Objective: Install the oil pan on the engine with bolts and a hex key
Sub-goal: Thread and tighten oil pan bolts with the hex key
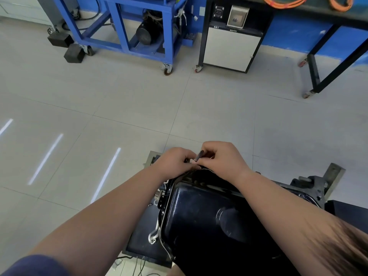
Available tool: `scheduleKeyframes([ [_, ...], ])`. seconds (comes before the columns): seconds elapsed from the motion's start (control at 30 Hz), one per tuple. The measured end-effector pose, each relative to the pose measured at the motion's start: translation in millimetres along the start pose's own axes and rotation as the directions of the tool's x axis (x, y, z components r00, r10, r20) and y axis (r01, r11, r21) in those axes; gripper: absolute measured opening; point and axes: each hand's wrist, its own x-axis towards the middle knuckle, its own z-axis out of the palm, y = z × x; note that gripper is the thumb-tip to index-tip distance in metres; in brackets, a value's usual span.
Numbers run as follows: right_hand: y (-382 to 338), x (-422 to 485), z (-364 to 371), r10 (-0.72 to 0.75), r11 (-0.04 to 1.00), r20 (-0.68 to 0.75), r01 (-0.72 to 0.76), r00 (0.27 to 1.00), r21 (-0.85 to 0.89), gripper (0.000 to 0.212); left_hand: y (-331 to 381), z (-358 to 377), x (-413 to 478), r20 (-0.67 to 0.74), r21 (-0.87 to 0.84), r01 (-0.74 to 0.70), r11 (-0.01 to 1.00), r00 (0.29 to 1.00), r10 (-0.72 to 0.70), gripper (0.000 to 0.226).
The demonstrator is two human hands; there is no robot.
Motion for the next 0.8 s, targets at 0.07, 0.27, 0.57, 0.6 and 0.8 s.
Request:
scheduleKeyframes([
  [0.07, -0.3, 0.6, 2.3, 0.015, 1.0, 0.014, -0.015, 1.0, 0.021, 0.018, 1.8, 0.3, -0.6, -0.004, -0.033, -0.003, 0.999, 1.0, 0.003, 0.028],
  [0.27, 2.5, -1.4, 1.1, 0.0, 1.0, 0.119, -0.004, 0.993, 0.03, 0.017, -0.8, 1.3, 0.9, 0.02, -0.057, 0.019, 0.998, 1.0, -0.018, 0.032],
  [0.57, 2.7, 3.7, -0.5, 0.025, 1.0, 0.042, -0.025, 0.999, -0.007, 0.021, 5.1, 3.9, 2.6, -0.034, -0.16, 0.046, 0.986, 0.998, -0.052, 0.03],
  [0.6, 3.6, 2.5, -0.8, 0.021, 1.0, 0.066, -0.022, 0.998, 0.012, 0.017, 5.1, 3.7, 2.8, -0.035, -0.176, 0.042, 0.984, 0.998, -0.049, 0.034],
  [0.8, 0.7, -2.7, -3.9, -0.034, 0.999, 0.116, 0.031, 0.993, 0.023, 0.015, 4.4, -0.5, 3.1, -0.022, -0.178, 0.037, 0.983, 0.999, -0.042, 0.043],
])
